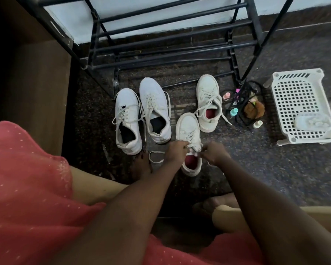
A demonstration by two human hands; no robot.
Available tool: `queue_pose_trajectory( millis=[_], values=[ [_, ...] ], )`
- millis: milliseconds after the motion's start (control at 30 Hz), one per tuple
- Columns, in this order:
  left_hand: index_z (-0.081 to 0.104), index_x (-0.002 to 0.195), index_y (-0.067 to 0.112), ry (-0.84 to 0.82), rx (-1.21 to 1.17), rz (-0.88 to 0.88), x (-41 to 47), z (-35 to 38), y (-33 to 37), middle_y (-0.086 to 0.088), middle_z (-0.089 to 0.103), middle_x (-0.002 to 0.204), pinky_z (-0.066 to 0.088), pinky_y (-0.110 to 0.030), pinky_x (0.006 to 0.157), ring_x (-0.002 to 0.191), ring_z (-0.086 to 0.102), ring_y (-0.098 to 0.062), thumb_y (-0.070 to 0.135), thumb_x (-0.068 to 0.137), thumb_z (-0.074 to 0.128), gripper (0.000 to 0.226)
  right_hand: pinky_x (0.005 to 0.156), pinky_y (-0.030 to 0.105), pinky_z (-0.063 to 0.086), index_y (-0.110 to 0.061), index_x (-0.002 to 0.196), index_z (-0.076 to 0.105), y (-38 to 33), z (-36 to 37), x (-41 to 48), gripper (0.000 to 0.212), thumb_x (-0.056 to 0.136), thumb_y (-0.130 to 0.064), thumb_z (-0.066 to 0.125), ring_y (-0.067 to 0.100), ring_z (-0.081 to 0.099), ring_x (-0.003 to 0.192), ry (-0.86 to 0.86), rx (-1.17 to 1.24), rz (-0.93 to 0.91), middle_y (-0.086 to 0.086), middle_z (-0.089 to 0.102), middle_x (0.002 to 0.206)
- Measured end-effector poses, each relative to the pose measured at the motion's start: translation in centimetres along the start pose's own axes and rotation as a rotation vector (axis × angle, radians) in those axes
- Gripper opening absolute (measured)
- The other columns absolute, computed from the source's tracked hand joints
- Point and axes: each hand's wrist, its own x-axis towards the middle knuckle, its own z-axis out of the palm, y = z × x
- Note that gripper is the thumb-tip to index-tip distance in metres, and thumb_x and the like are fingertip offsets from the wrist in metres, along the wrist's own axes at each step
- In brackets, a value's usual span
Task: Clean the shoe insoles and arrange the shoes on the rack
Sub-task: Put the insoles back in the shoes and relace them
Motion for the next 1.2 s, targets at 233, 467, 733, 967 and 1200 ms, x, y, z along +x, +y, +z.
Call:
queue_pose_trajectory(
  millis=[233, 467, 733, 967, 1200],
  values=[
    [0.072, 0.106, 0.009, 0.002, -0.075, 0.04, -0.3, -1.3, -2.3, -0.007, 0.072, 0.105, 0.045, -0.023, 0.08, 0.096, 0.066, -0.019, 0.018, 0.081, 0.072, 0.026, 0.089, 0.039, 0.044, -0.029, 0.126, 0.057, 0.6, 1.9, 0.2, 0.033, 0.093, -0.03, 0.054, 0.028, 0.054, 0.114, 0.162, -0.024, -0.085, 0.005, 0.048, 0.13],
    [0.074, 0.097, 0.011, 0.024, -0.065, -0.025, 0.9, -1.2, -2.3, -0.007, 0.073, 0.096, 0.048, -0.027, 0.077, 0.09, 0.066, -0.021, 0.019, 0.083, 0.069, 0.016, 0.091, 0.042, 0.025, -0.025, 0.097, 0.068, -0.4, 2.1, 0.4, 0.022, 0.087, -0.013, 0.052, 0.019, 0.05, 0.108, 0.335, -0.203, -0.047, -0.003, 0.064, 0.106],
    [0.062, 0.072, 0.015, -0.051, -0.122, -0.173, 1.8, -0.8, -5.0, -0.009, 0.065, 0.082, 0.047, -0.031, 0.076, 0.082, 0.059, -0.022, 0.011, 0.086, 0.061, 0.014, 0.097, 0.041, 0.033, -0.024, 0.107, 0.064, 0.4, 2.8, 1.0, 0.032, 0.091, -0.012, 0.039, 0.023, 0.059, 0.103, 0.274, -0.383, 0.075, 0.005, 0.066, 0.104],
    [0.066, 0.1, 0.013, -0.064, -0.219, -0.149, 0.7, -0.1, -5.0, -0.002, 0.065, 0.099, 0.04, -0.026, 0.077, 0.09, 0.056, -0.017, 0.02, 0.094, 0.052, 0.017, 0.1, 0.044, 0.035, -0.024, 0.114, 0.062, 0.4, 1.9, 0.3, 0.032, 0.089, -0.012, 0.045, 0.031, 0.053, 0.113, 0.17, -0.097, 0.094, 0.011, 0.063, 0.115],
    [0.072, 0.107, 0.013, -0.068, -0.178, 0.054, 0.3, -0.2, -3.5, -0.006, 0.071, 0.104, 0.044, -0.025, 0.08, 0.096, 0.064, -0.02, 0.018, 0.081, 0.072, 0.026, 0.081, 0.034, 0.05, -0.017, 0.097, 0.073, 0.2, 2.6, 0.2, 0.02, 0.085, -0.009, 0.06, 0.03, 0.064, 0.093, 0.228, 0.164, 0.035, 0.013, 0.071, 0.098]
  ],
)
